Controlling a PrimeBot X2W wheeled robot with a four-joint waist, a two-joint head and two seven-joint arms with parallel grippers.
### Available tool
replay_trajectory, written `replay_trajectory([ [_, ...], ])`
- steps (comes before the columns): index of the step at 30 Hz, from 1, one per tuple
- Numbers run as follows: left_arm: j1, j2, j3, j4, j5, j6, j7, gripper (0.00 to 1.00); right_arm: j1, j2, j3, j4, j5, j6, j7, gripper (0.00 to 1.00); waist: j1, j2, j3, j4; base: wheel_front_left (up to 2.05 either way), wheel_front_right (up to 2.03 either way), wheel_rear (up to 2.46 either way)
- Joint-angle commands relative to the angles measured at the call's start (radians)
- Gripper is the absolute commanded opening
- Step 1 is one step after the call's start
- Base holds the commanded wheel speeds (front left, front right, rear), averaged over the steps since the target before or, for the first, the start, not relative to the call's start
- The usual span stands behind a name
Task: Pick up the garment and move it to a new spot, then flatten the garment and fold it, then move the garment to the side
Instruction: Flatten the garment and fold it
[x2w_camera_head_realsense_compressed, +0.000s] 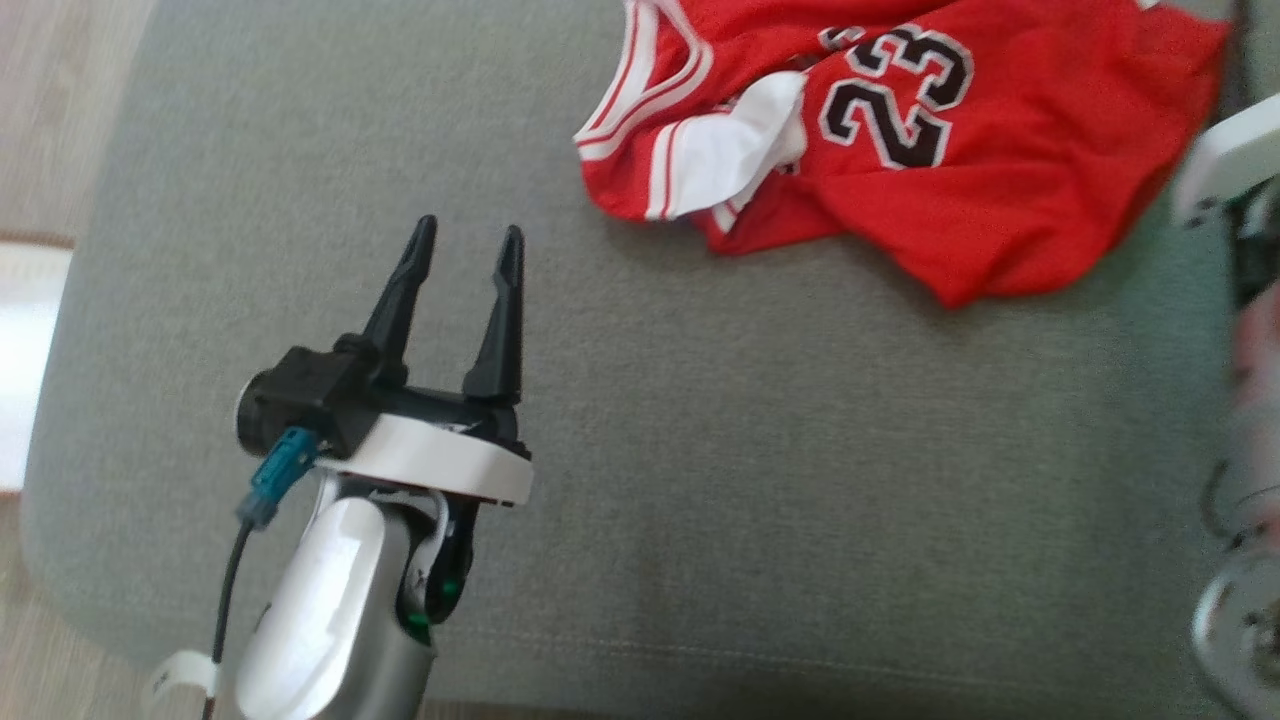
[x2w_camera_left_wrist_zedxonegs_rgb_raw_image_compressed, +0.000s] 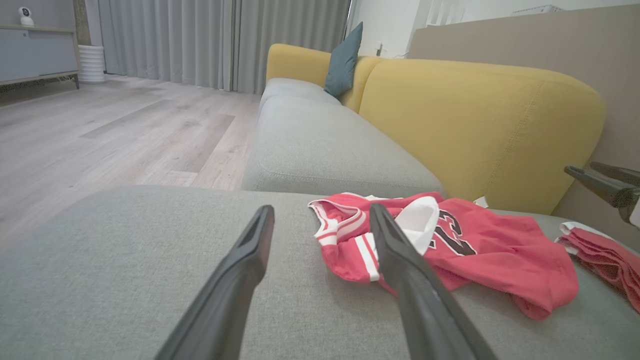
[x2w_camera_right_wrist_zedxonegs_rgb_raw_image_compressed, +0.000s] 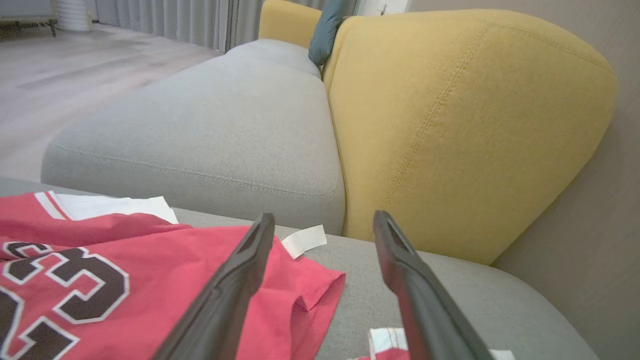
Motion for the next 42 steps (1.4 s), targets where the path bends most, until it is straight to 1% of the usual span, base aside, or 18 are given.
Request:
replay_trajectory([
  [1, -0.001, 0.010, 0.045, -0.033, 0.009, -0.003, -0.005, 1.00, -0.001, 0.028, 0.036, -0.028, 0.026, 0.003, -0.028, 1.00, 0.0000, 0.0000, -0.036, -0.032, 0.00, 0.00, 0.00],
  [5, 0.021, 0.010, 0.058, -0.038, 0.015, -0.001, -0.005, 1.00, 0.077, 0.091, 0.113, -0.057, 0.124, 0.003, -0.073, 1.00, 0.0000, 0.0000, -0.071, -0.058, 0.00, 0.00, 0.00],
  [7, 0.034, 0.010, 0.063, -0.040, 0.015, -0.001, -0.005, 1.00, 0.133, 0.114, 0.159, -0.096, 0.189, 0.003, -0.082, 1.00, 0.0000, 0.0000, -0.084, -0.067, 0.00, 0.00, 0.00],
  [11, 0.050, 0.010, 0.069, -0.046, 0.018, -0.005, -0.005, 1.00, 0.275, 0.136, 0.274, -0.218, 0.327, 0.003, -0.089, 1.00, 0.0000, 0.0000, -0.093, -0.072, 0.00, 0.00, 0.00],
  [14, 0.050, 0.010, 0.067, -0.051, 0.020, -0.009, -0.005, 1.00, 0.370, 0.139, 0.364, -0.327, 0.402, 0.003, -0.089, 1.00, 0.0000, 0.0000, -0.085, -0.065, 0.00, 0.00, 0.00],
  [19, 0.040, 0.010, 0.051, -0.051, 0.019, -0.013, -0.005, 1.00, 0.424, 0.141, 0.477, -0.470, 0.491, 0.003, -0.022, 1.00, 0.0000, 0.0000, -0.060, -0.031, 0.00, 0.00, 0.00],
  [23, 0.032, 0.010, 0.033, -0.047, 0.010, -0.012, -0.005, 1.00, 0.413, 0.140, 0.559, -0.525, 0.550, 0.003, 0.056, 1.00, 0.0000, 0.0000, -0.038, 0.013, 0.00, 0.00, 0.00],
  [27, 0.023, 0.010, 0.014, -0.044, -0.001, -0.009, -0.005, 1.00, 0.377, 0.137, 0.614, -0.515, 0.631, 0.003, 0.120, 1.00, 0.0000, 0.0000, -0.017, 0.068, 0.00, 0.00, 0.00],
  [32, 0.019, 0.010, -0.004, -0.040, -0.013, -0.001, -0.005, 1.00, 0.317, 0.115, 0.627, -0.433, 0.682, 0.003, 0.171, 1.00, 0.0000, 0.0000, 0.000, 0.136, 0.00, 0.00, 0.00],
  [37, 0.024, 0.010, -0.013, -0.036, -0.021, 0.004, -0.005, 1.00, 0.260, 0.109, 0.613, -0.331, 0.715, 0.003, 0.182, 1.00, 0.0000, 0.0000, 0.006, 0.185, 0.00, 0.00, 0.00],
  [42, 0.028, 0.010, -0.019, -0.035, -0.027, 0.008, -0.005, 1.00, 0.225, 0.106, 0.593, -0.257, 0.707, 0.003, 0.175, 1.00, 0.0000, 0.0000, 0.005, 0.204, 0.00, 0.00, 0.00],
])
